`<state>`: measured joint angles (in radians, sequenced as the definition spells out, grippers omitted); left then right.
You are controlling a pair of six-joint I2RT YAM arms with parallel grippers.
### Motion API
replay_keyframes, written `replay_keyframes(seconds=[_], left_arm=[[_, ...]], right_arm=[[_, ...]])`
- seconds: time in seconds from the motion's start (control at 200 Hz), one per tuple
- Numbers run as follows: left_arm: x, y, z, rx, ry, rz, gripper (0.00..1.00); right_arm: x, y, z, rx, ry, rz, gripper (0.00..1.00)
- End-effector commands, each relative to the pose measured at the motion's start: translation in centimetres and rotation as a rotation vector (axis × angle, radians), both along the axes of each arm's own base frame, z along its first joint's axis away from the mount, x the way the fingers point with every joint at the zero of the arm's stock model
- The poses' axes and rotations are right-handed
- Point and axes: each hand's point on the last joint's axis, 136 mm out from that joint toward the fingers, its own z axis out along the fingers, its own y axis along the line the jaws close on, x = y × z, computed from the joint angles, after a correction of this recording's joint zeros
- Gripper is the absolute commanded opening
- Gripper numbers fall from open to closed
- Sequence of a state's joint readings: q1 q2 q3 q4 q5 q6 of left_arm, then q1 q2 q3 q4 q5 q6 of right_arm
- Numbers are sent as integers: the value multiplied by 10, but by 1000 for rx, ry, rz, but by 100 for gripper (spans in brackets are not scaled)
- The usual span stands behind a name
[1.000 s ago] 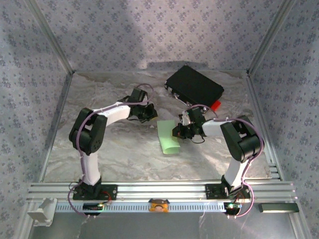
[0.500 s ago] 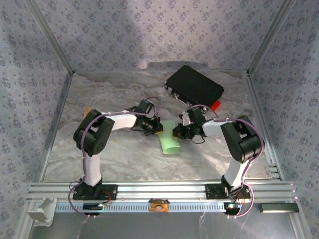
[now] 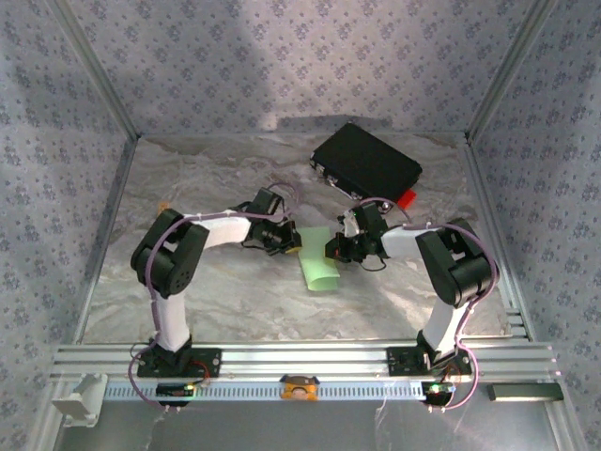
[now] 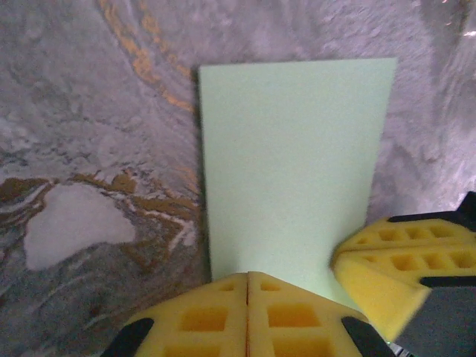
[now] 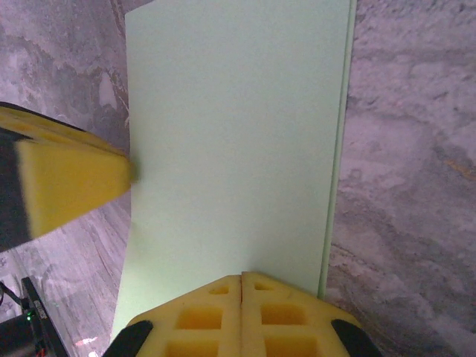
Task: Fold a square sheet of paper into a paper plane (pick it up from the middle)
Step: First fold the square sheet of paper in half at the center of the table.
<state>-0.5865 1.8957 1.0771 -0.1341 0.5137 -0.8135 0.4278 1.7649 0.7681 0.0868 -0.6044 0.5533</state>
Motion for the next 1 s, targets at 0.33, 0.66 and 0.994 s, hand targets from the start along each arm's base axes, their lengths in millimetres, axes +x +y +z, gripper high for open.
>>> replay_keyframes(seconds=[0.33, 0.66, 0.994], left_arm=[[-32, -23, -6, -66, 83, -18, 6], [-54, 8, -43, 90, 106, -62, 6], [-42, -16, 17, -1, 18, -68, 9]], right_arm=[[-30, -31, -39, -165, 130, -51, 0], [-30, -30, -40, -161, 131, -55, 0], [-29, -30, -38, -159, 128, -57, 0]])
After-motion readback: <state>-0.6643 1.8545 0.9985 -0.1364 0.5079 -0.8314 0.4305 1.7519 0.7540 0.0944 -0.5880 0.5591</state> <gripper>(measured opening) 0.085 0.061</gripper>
